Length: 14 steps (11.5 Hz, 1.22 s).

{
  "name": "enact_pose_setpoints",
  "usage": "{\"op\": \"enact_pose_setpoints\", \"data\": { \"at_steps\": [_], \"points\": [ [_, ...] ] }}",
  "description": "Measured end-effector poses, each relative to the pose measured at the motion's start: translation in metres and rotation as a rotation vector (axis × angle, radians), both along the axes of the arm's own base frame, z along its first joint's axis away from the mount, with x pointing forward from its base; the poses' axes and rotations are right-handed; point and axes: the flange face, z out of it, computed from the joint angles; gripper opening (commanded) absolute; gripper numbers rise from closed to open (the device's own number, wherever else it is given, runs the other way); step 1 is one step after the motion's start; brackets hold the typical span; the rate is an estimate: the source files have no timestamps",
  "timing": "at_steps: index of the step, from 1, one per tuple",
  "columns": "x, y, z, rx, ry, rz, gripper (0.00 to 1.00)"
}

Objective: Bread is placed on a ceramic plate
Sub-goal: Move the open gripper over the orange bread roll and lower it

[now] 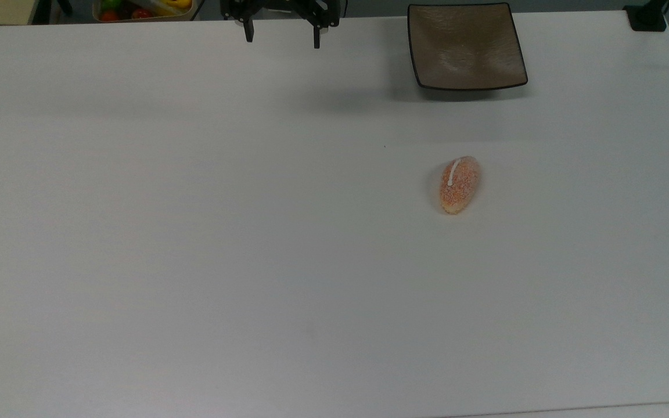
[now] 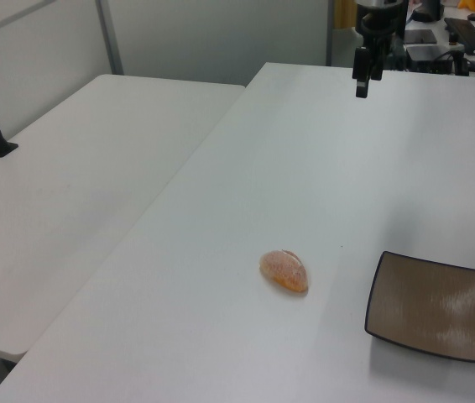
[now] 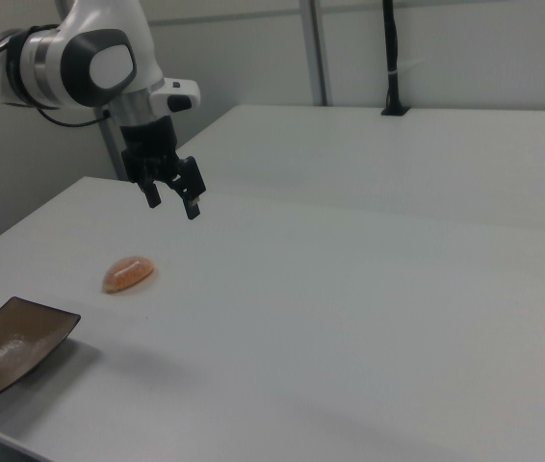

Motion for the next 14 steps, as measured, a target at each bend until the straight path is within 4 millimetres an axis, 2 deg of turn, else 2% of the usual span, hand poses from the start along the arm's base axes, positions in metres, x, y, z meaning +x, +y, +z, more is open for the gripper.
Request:
{"op": "enact_pose_setpoints", "data": {
  "at_steps": [9,14],
  "points": [
    [0.002,0.004,0.0,0.003,-0.014,0.007,1.0],
    [0.004,0.019,-0.009,0.062,0.011,-0.025,1.0]
  ]
}}
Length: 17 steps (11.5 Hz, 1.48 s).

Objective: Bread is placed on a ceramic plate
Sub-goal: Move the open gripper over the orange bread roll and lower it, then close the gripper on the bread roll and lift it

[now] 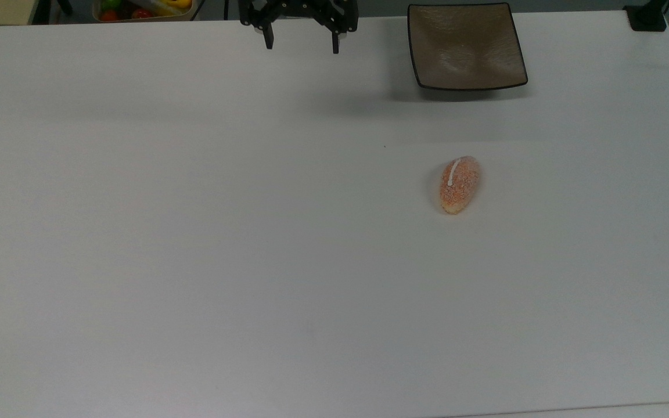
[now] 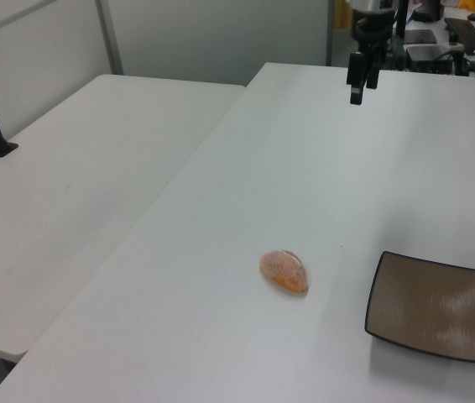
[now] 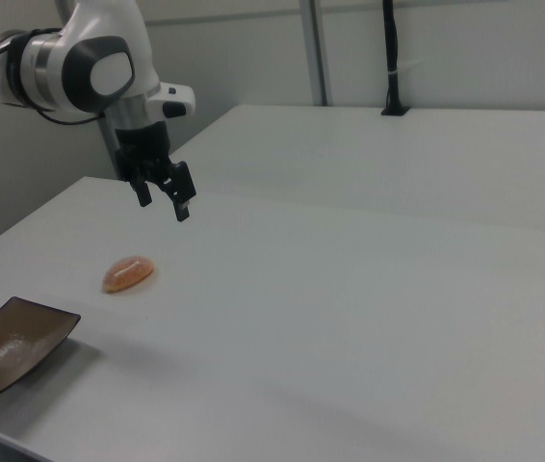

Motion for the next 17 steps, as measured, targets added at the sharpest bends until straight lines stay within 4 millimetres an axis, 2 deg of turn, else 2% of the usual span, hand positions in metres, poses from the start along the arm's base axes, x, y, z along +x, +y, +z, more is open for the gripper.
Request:
{"op": "enact_pose_setpoints", "data": {
  "at_steps": [2,6,12,15,17],
  "points": [
    [0.003,0.029,-0.017,0.009,0.024,-0.033,1.0],
    [0.014,0.117,-0.057,0.056,-0.022,-0.184,1.0],
    [0.012,0.22,-0.145,0.066,0.009,-0.246,1.0],
    [0.026,0.251,-0.177,0.03,0.01,-0.256,1.0],
    [0.038,0.256,-0.198,0.014,0.016,-0.259,1.0]
  ]
}}
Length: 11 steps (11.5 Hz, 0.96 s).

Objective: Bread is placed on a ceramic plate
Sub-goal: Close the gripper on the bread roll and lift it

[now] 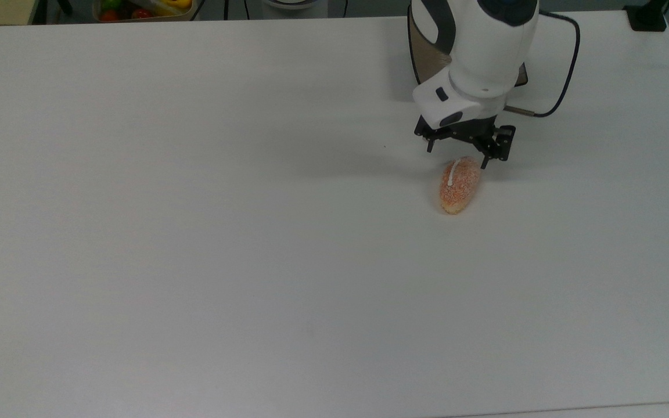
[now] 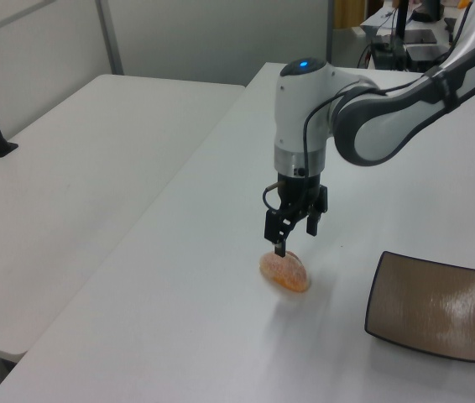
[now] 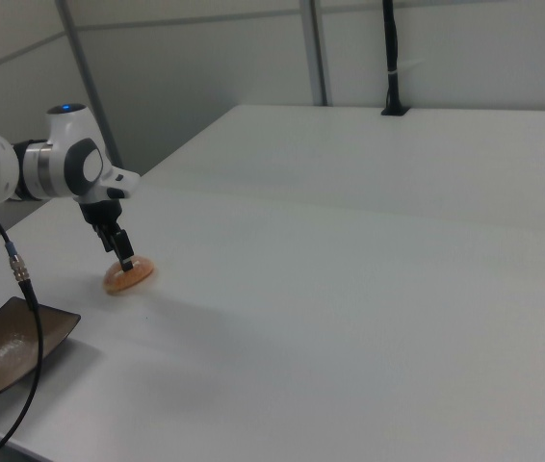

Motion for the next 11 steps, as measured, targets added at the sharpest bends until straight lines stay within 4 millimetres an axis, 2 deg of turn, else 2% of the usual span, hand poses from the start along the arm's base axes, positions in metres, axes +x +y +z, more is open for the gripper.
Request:
{"op": "enact_pose_setpoints", "data": {
  "at_steps": [4,5,6,7,9,11],
  "points": [
    [0.01,0.013,-0.033,-0.047,0.001,-0.002,0.99],
    [0.012,0.016,-0.041,-0.061,-0.001,-0.004,0.81],
    [0.014,0.018,-0.046,-0.07,-0.003,-0.008,0.56],
    [0.015,0.018,-0.048,-0.073,-0.004,-0.009,0.47],
    [0.016,0.02,-0.046,-0.07,-0.01,-0.018,0.42],
    [0.017,0.021,-0.043,-0.067,-0.015,-0.02,0.42]
  ]
}}
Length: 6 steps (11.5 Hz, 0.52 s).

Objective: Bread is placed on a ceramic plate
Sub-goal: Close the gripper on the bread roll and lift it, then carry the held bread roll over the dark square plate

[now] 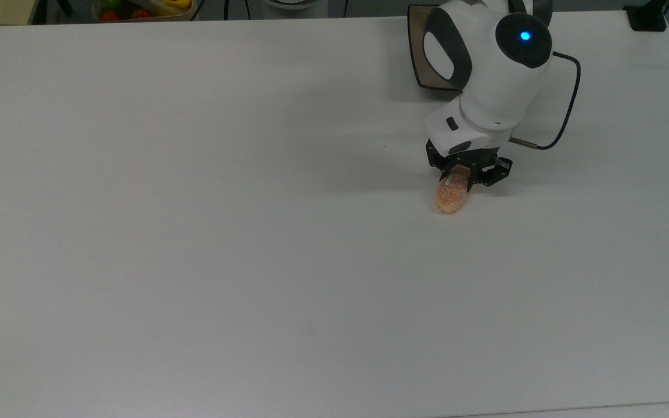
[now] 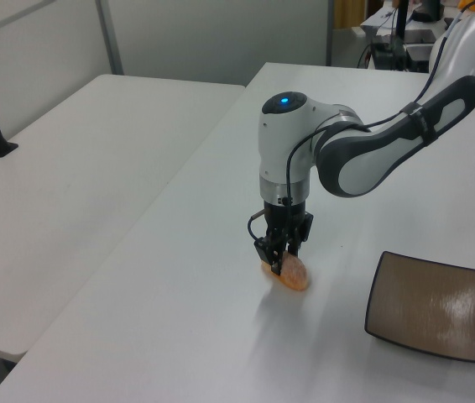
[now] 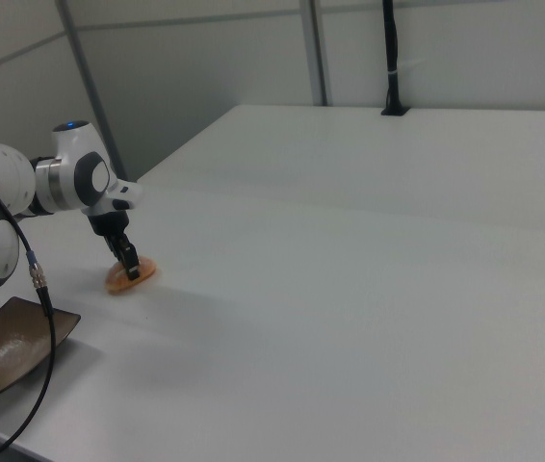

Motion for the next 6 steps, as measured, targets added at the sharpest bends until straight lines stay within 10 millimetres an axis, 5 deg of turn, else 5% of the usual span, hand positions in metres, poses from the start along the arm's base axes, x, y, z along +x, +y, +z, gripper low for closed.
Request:
{"op": "enact_pose_setpoints", "data": {
  "at_steps": [3,6],
  "points": [
    [0.004,-0.001,0.009,0.009,-0.019,-0.006,0.42],
    [0.003,-0.005,0.066,0.041,-0.092,-0.004,0.42]
  ]
}}
